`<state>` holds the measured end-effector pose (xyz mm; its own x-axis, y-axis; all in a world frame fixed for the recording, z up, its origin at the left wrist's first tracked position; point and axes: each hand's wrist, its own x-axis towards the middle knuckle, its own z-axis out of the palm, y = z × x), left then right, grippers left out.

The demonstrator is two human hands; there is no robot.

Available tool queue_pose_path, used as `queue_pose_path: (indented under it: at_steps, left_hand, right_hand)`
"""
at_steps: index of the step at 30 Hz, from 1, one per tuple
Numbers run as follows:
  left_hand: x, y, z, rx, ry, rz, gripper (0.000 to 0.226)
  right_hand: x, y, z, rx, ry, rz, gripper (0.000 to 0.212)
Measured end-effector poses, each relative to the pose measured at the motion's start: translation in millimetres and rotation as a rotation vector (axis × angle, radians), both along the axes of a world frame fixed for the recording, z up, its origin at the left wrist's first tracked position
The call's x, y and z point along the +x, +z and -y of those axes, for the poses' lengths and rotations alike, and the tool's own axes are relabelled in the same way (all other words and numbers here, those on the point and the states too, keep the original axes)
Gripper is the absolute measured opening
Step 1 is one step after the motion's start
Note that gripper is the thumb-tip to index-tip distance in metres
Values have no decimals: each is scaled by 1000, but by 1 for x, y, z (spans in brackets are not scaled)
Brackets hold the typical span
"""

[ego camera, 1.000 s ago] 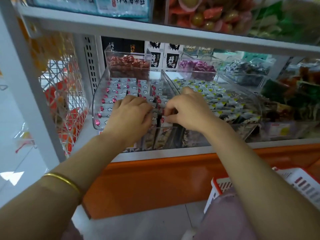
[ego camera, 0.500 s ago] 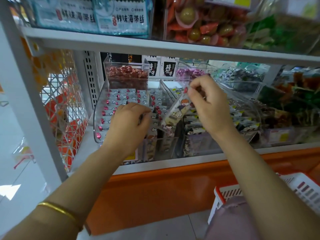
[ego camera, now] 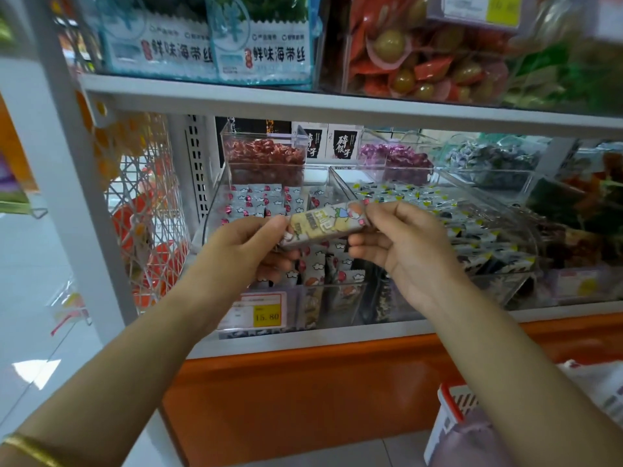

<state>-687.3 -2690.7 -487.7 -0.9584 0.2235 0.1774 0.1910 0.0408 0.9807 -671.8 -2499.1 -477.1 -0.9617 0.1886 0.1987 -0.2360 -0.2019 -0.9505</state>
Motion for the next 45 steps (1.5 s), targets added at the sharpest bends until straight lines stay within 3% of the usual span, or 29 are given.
queue_pose_path:
  at_steps: [4, 7, 14, 21, 24, 28, 33, 38, 42, 45]
  left_hand:
    - [-1, 2, 6, 255, -18, 164, 34]
    - [0, 4, 7, 327, 2, 217, 34]
    - [3, 1, 4, 94, 193, 41, 31]
    - [5, 5, 2, 77, 211, -115, 43]
    - [4, 5, 4, 211, 124, -34, 47]
    - [3, 6, 5, 496, 22, 232, 40]
    - [0, 7, 9, 259, 92, 242, 34]
    - [2, 3, 9, 34, 137, 6, 22]
    - [5, 3, 9, 7, 73, -51, 21]
    - [5, 5, 10, 12, 38, -49, 25]
  right_hand:
    - [2, -1, 0, -91, 96, 74, 10]
    - [2, 1, 0, -177, 158, 130, 5]
    - [2, 1, 2, -326, 264, 162, 14]
    - [2, -3, 5, -140, 147, 82, 15]
    - [2, -3, 6, -86, 150, 48, 19]
    - [1, -5, 6, -57, 164, 41, 7]
    - [1, -7, 6, 134, 65, -41, 15]
    - [2, -9, 10, 293, 43, -64, 26]
    - [3, -12, 13, 394, 12, -114, 16]
    - [4, -11, 15, 387, 15, -136, 22]
